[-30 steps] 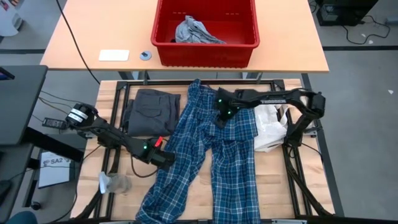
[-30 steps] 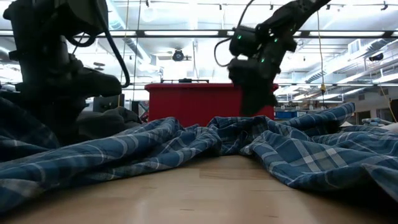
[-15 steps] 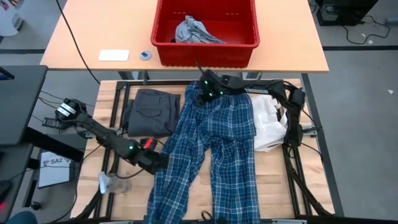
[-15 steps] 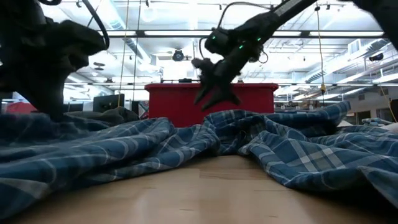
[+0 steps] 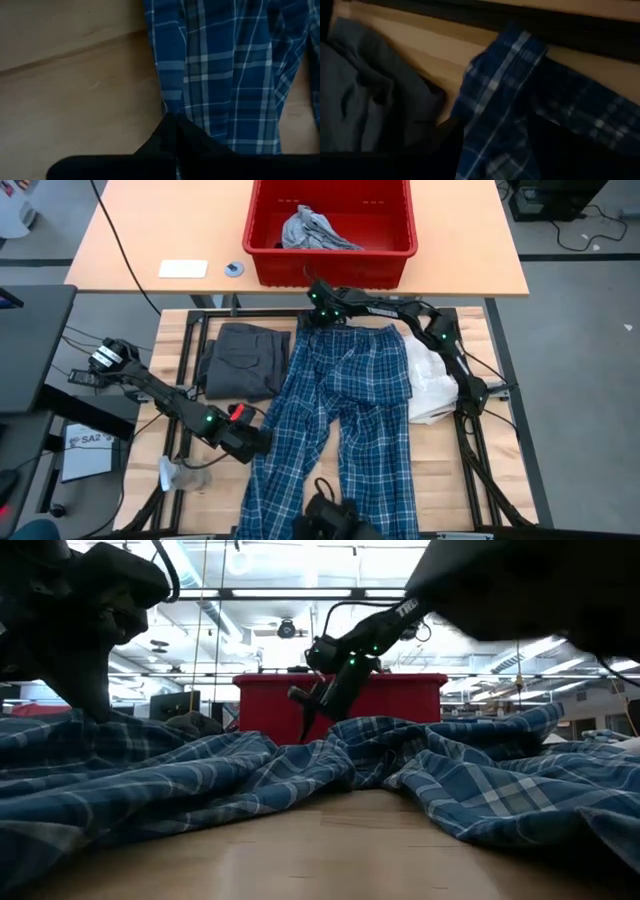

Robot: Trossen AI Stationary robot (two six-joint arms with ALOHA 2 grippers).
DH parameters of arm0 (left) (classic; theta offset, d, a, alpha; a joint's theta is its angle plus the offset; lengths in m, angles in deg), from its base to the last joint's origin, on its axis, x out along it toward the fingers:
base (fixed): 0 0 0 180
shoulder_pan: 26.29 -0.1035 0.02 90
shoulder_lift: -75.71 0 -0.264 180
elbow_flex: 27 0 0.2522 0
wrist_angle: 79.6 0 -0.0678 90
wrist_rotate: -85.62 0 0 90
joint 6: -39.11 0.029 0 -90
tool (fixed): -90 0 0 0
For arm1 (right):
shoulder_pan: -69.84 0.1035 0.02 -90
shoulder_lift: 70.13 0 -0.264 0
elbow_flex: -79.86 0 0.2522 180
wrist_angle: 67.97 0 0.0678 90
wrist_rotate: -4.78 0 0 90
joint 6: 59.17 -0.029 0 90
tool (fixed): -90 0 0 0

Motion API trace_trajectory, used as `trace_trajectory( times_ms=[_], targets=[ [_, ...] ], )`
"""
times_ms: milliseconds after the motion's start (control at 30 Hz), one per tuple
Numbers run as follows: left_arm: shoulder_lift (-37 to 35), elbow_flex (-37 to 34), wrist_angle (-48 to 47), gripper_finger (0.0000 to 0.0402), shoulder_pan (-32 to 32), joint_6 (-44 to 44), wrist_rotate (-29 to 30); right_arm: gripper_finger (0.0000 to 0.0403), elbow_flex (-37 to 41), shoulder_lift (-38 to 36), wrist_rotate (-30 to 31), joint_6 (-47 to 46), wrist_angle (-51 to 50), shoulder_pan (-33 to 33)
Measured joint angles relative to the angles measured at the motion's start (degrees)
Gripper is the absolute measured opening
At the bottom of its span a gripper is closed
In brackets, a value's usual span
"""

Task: Fold Laundry from Bin
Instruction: Fold the plaid pants

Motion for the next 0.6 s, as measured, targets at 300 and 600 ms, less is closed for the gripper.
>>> trace_trajectory(
  times_ms=[300,600],
  targets=[
    [-0.1,3.3,0.1,0.0,-1.4,6.6,2.2,0.0193,-4.3,2.9,-8.4,0.4,-1.4,-2.9],
    [-0.1,6.1,0.0,0.0,-4.3,14.1,2.8,0.0138,-4.3,3.5,-14.6,6.8,4.0,-5.4]
  ],
)
